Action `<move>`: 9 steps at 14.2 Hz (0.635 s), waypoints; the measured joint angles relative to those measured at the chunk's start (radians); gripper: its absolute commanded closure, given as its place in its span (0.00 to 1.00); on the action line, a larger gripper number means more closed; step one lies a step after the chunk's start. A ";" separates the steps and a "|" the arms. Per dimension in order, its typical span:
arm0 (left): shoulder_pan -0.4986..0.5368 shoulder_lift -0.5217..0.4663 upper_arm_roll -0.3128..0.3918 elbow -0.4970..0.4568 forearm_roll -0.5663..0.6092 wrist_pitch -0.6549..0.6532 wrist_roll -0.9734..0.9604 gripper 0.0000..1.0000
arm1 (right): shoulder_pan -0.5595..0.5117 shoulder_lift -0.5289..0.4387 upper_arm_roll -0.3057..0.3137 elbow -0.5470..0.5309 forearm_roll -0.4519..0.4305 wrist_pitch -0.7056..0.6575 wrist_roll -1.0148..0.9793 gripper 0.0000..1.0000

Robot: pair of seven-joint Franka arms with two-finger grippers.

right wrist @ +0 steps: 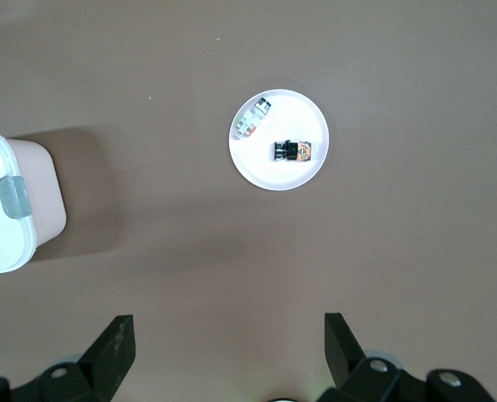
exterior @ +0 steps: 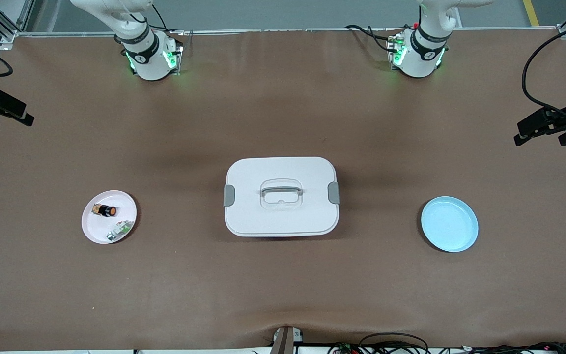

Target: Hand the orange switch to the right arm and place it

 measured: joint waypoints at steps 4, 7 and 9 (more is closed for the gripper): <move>0.000 0.000 0.000 0.000 0.000 0.000 0.000 0.00 | 0.000 0.000 -0.004 0.000 0.000 0.000 0.000 0.00; 0.000 0.000 0.000 0.000 0.000 0.000 0.000 0.00 | -0.001 0.000 -0.006 0.001 0.000 0.000 -0.010 0.00; 0.000 0.000 0.000 0.000 0.000 0.000 0.000 0.00 | -0.001 -0.001 -0.006 0.002 -0.001 0.000 -0.032 0.00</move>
